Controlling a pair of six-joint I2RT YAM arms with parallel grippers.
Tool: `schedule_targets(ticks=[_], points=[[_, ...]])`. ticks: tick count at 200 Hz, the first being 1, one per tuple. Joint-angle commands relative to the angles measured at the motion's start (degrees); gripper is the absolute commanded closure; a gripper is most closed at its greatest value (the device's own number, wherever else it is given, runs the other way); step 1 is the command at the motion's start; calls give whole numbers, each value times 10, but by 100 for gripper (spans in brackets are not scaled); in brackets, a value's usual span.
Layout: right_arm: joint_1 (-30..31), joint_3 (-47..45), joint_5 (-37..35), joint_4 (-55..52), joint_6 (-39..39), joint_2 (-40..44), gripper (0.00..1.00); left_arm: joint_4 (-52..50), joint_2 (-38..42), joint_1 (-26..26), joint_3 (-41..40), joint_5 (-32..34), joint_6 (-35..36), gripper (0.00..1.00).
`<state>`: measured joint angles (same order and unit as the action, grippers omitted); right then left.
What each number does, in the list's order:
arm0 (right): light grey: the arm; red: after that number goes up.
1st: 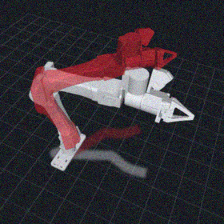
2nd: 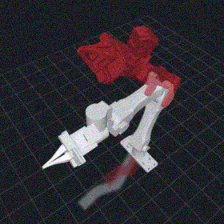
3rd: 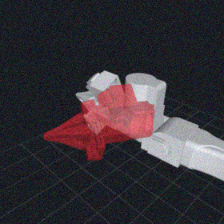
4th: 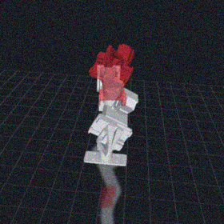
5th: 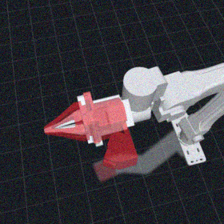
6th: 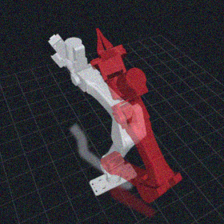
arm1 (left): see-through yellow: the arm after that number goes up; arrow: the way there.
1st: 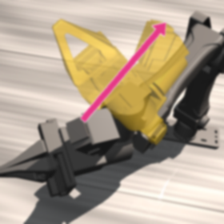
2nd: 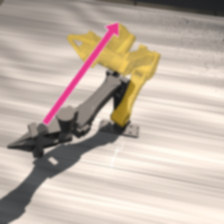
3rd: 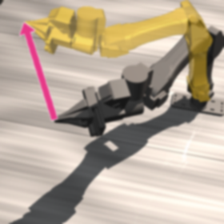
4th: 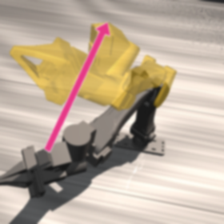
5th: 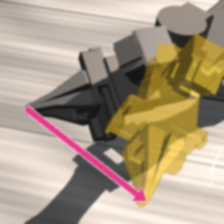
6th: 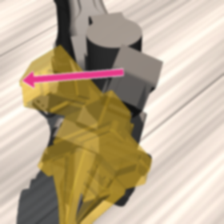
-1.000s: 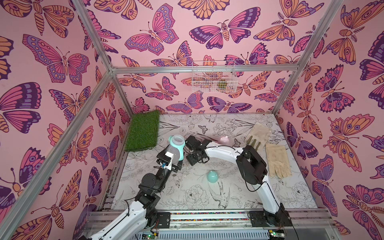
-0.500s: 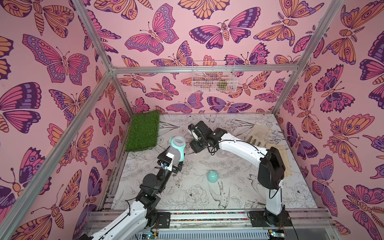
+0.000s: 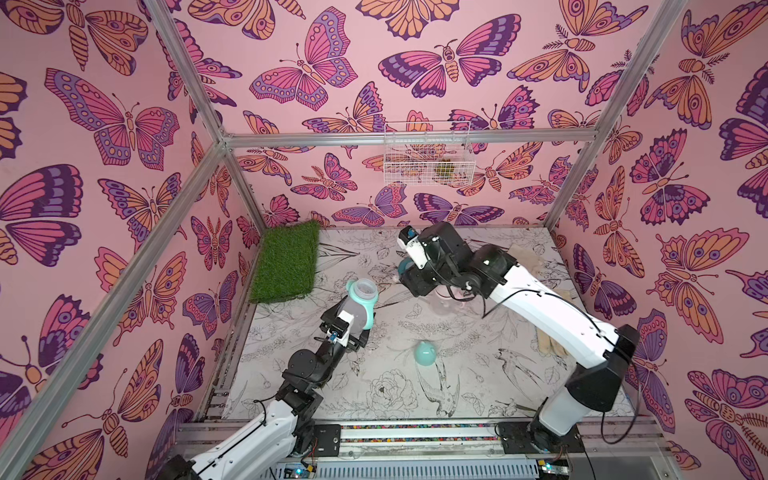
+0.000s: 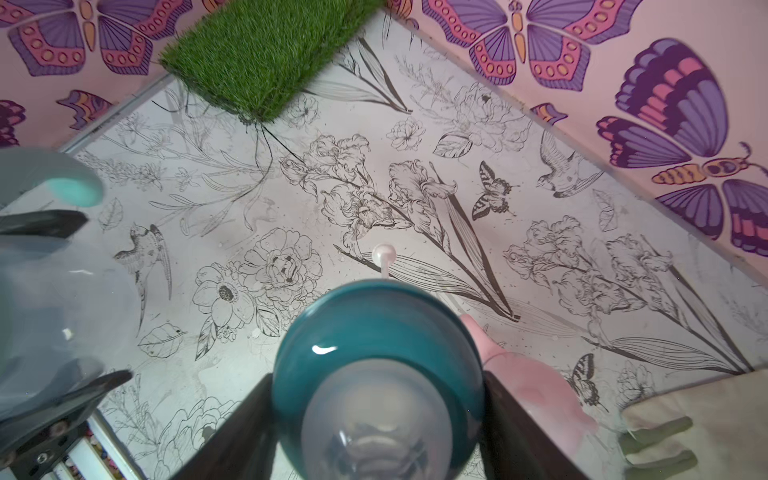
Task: Assemble the baby bottles
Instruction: Close the nipple on the baby bottle.
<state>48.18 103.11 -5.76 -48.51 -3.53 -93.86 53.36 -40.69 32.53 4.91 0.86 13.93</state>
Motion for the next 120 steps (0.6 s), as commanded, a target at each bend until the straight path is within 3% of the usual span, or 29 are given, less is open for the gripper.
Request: schedule_targets(ticks=[1, 45, 120], points=[[2, 19, 3, -31, 22, 27, 63, 47, -9, -5, -11, -24, 3, 100], [6, 59, 29, -61, 41, 64, 64, 12, -27, -5, -5, -78, 2, 100], [28, 86, 90, -50, 48, 96, 66, 8, -74, -5, -5, -91, 5, 100]])
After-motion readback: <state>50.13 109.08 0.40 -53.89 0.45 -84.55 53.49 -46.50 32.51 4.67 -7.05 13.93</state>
